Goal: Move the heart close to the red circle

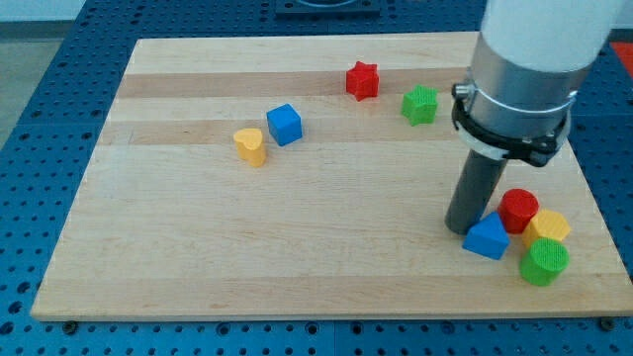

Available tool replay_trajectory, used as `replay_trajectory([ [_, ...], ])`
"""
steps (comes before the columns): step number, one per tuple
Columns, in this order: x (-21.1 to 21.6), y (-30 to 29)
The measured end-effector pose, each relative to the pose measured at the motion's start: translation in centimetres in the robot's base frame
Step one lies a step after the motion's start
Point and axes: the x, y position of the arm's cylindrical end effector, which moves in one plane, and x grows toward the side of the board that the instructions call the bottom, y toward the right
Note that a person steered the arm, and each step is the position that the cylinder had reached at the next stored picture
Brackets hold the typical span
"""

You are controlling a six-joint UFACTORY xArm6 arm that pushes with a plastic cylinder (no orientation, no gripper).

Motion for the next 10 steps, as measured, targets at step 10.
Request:
replay_trajectory([
  [10, -8.3, -28.0],
])
